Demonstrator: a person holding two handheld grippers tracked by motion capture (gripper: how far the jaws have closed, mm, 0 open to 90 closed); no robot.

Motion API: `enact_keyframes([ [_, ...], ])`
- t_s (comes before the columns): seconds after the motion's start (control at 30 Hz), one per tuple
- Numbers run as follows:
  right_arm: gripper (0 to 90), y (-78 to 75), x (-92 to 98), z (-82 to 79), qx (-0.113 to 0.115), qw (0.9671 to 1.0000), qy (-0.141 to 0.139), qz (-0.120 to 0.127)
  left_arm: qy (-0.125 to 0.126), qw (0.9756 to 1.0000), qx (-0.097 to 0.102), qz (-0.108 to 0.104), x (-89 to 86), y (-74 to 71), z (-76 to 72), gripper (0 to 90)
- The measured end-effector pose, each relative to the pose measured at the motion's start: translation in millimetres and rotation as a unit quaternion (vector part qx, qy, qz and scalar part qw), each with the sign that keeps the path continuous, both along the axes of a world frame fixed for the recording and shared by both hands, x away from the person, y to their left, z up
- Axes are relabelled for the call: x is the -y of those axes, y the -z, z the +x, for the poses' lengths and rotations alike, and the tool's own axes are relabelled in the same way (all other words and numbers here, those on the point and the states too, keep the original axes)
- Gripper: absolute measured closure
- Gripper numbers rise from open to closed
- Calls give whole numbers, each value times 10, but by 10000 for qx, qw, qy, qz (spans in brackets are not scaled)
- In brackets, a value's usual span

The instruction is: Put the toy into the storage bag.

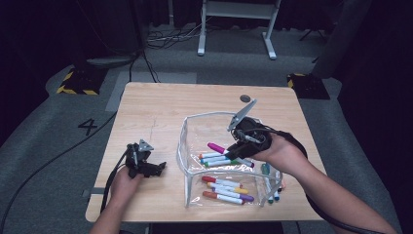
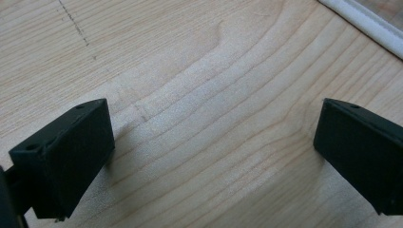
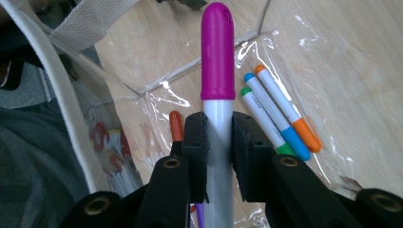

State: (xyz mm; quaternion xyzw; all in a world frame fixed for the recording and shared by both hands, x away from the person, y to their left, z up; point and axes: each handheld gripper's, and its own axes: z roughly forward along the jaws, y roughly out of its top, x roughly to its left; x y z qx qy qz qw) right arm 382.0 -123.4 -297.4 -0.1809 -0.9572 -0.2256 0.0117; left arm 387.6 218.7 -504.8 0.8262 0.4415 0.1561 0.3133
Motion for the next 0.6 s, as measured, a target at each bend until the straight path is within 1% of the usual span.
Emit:
enact_keyframes([
  [0.2, 761, 204, -110, 17, -186, 9997, -111, -118, -13, 10000, -13, -17, 2, 1, -2, 0],
  [0.33, 761, 291, -167, 10, -273, 9991, -181, -266, 0, 10000, -1, 1, 0, 0, 0, 0],
  [0.47, 761, 378, -211, 11, -340, 9981, -225, -470, -12, 10000, -6, -15, 2, 1, -1, 0],
  [0.53, 761, 421, -223, 13, -334, 9976, -263, -543, -11, 10000, -5, -15, 2, 1, -1, 0],
  [0.6, 761, 460, -237, 6, -376, 9972, -253, -590, 3, 10000, 1, 0, 0, 0, 1, 0],
])
